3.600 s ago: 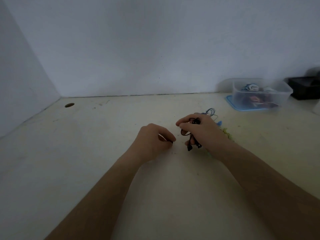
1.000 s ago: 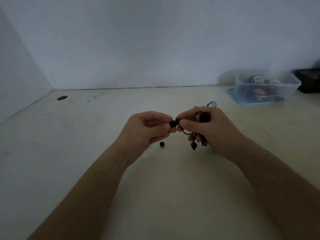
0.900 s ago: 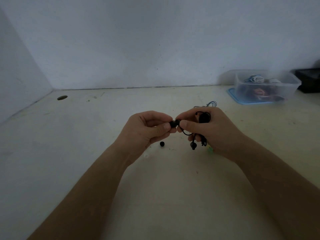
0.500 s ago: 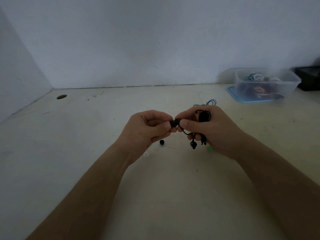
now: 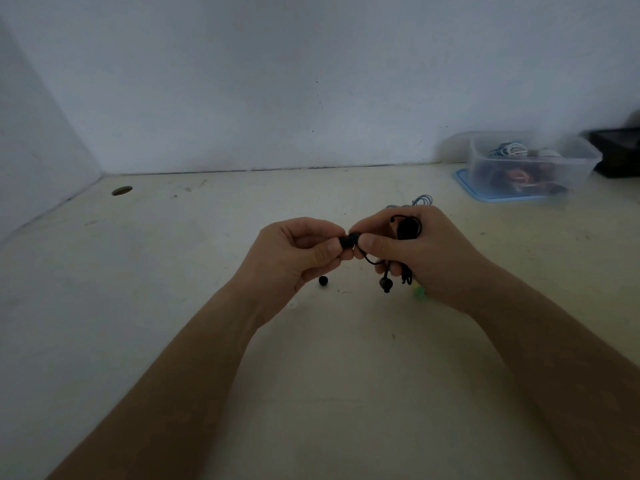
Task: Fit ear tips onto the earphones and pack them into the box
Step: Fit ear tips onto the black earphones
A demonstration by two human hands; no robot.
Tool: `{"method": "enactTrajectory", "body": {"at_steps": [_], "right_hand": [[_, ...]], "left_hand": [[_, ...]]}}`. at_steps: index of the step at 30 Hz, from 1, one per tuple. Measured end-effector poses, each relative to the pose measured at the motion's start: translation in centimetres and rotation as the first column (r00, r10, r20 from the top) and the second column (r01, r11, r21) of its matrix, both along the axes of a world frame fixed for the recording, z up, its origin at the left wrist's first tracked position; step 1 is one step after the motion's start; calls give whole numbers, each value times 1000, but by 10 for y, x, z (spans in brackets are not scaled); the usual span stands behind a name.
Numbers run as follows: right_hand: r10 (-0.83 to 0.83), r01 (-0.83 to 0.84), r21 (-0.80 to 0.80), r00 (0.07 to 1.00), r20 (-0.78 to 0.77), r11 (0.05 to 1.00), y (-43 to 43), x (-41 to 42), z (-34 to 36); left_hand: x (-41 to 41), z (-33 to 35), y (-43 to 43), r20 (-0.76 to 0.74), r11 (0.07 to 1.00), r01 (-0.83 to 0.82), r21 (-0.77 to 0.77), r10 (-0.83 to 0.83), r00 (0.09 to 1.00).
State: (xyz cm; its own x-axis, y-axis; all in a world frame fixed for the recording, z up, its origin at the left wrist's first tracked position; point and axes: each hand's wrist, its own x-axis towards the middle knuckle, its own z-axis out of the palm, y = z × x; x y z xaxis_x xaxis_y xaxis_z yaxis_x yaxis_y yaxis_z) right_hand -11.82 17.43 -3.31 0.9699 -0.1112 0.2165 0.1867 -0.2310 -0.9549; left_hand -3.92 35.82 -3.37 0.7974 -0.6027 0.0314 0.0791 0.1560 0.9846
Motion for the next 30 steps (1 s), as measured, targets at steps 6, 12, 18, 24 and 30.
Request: {"method": "enactTrajectory", "body": {"at_steps": [6,12,18,24,30], "right_hand": [[22,-23,22,1000,12,999,-1,0,2],[22,-18,-89,999,43,996,-2,-2,3],[32,-31,-37,999,25,999,-2,0,-1],[70,-70,30,997,-10,997,-4,2,-2],[99,-97,85,995,-18,992,-3,1,-1]], "left_hand": [[-1,1,0,-25,999,15,-30,-16,1000],[-2,1,0,-14,1000,14,8,-14,1000],[-1,0,0,-29,1000,26,-10,-26,999],[-2,1,0,-21,999,40,-12,-40,999],[-3,1,-1,-13,999,36,-16,-36,999]]}}
